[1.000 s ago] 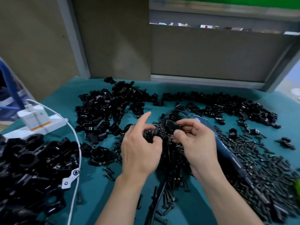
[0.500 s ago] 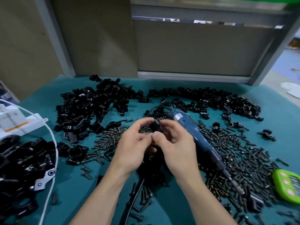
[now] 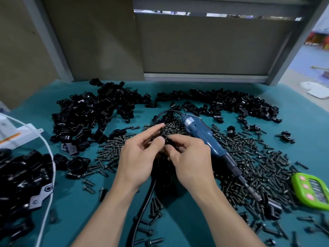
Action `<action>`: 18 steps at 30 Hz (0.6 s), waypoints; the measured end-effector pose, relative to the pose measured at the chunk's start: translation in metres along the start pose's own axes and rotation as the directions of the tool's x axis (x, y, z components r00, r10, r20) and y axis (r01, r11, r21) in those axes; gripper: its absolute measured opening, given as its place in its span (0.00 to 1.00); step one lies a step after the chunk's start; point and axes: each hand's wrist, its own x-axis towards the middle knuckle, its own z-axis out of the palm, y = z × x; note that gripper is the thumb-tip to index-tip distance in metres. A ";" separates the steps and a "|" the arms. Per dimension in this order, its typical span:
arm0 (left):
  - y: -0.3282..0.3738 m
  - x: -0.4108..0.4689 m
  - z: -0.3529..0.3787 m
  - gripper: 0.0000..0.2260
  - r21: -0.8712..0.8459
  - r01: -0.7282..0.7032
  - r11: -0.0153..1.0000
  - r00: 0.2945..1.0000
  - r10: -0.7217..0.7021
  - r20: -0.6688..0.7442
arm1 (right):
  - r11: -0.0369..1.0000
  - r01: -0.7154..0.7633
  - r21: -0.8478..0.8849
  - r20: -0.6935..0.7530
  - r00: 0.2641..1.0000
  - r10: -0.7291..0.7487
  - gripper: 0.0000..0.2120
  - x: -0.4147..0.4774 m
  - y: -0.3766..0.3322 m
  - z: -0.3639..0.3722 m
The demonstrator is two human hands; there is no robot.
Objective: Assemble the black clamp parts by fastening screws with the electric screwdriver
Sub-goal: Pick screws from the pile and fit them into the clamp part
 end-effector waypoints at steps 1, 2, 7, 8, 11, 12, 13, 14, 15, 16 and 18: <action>0.000 0.002 0.000 0.15 -0.083 0.000 0.997 1.000 0.000 -0.004 | 0.997 -0.026 0.071 0.029 0.999 0.024 0.13 0.001 0.000 -0.001; -0.001 0.003 0.000 0.16 -0.147 0.005 0.989 1.000 -0.005 0.002 | 0.983 -0.059 0.171 0.063 0.997 0.049 0.15 0.002 -0.001 -0.001; 0.000 0.006 -0.008 0.17 -0.211 0.082 0.974 0.983 -0.043 0.180 | 0.737 -0.252 0.627 0.163 0.968 0.192 0.14 0.006 -0.002 -0.006; -0.001 0.005 -0.008 0.16 -0.155 0.061 0.986 0.987 -0.036 0.158 | 0.785 -0.227 0.577 0.112 0.973 0.199 0.15 0.007 -0.001 -0.006; -0.001 -0.001 -0.002 0.13 0.018 -0.006 1.000 0.993 0.004 0.120 | 0.969 -0.053 0.241 -0.139 0.986 0.089 0.16 0.003 0.001 -0.006; 0.000 -0.003 0.001 0.13 0.000 -0.013 1.000 0.991 0.013 0.130 | 0.980 0.014 0.199 -0.181 0.983 0.023 0.17 0.001 0.000 -0.005; 0.001 -0.003 0.003 0.12 -0.041 -0.016 0.999 0.990 0.022 0.142 | 0.981 0.079 0.178 -0.193 0.980 -0.044 0.17 -0.001 -0.001 -0.005; 0.003 -0.003 0.004 0.11 -0.087 -0.003 0.996 0.989 0.015 0.146 | 0.978 0.137 0.157 -0.186 0.977 -0.107 0.17 -0.003 -0.001 -0.005; 0.004 -0.003 0.005 0.11 -0.126 0.026 0.992 0.990 -0.008 0.139 | 0.977 0.176 0.120 -0.156 0.975 -0.157 0.18 -0.003 -0.002 -0.005; 0.004 -0.002 0.005 0.13 -0.157 0.071 0.985 0.991 -0.052 0.122 | 0.981 0.184 0.066 -0.104 0.979 -0.177 0.18 -0.002 -0.003 -0.007; 0.003 -0.001 0.004 0.18 -0.187 0.170 0.968 0.984 -0.155 0.091 | 0.988 0.152 -0.014 -0.017 0.988 -0.152 0.15 0.003 -0.005 -0.014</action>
